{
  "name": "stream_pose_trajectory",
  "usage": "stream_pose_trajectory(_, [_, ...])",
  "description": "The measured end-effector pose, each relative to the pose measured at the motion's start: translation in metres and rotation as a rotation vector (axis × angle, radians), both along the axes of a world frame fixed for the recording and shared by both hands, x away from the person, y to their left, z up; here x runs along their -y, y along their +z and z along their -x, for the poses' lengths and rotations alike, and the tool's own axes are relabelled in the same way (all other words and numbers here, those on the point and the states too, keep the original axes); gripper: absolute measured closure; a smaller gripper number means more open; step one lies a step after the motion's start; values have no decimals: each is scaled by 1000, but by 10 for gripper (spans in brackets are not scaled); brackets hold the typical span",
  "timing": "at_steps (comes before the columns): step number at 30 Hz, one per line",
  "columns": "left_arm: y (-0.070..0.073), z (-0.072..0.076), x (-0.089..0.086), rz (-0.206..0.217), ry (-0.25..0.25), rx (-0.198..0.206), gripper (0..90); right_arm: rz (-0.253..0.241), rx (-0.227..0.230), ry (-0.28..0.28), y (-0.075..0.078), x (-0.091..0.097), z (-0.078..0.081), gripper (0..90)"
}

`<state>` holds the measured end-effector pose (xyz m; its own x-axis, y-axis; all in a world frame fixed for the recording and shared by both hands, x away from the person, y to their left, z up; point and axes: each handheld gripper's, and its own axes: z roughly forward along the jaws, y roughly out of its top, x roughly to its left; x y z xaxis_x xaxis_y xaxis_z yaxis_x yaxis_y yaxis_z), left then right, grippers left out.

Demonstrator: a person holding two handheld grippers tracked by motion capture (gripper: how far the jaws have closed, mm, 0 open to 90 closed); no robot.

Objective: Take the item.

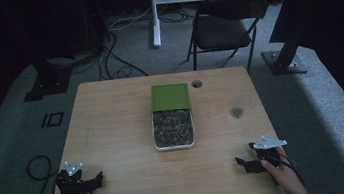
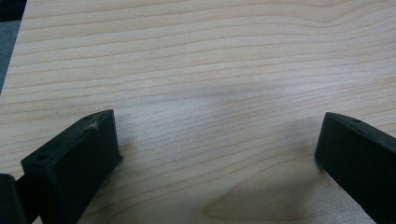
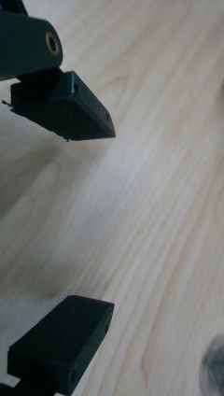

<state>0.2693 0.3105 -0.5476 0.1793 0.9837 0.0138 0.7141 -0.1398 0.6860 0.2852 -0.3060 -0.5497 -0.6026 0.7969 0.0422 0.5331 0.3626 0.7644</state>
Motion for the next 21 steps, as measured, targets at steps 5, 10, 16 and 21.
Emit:
stream_pose_trajectory(5, [0, 0, 0, 0, 0, 0, 2, 24, -3, 50, -1, -1, 2, 143])
stream_pose_trajectory(10, [0, 0, 0, 0, 0, 0, 2, 60, -13, 46, -2, -1, 2, 141])
stream_pose_trajectory(16, [0, 0, 0, 0, 0, 0, 2, 71, -7, 49, -2, -1, 3, 137])
stream_pose_trajectory(21, [0, 0, 0, 0, 0, 0, 2, 66, -14, 110, -3, -2, 4, 134])
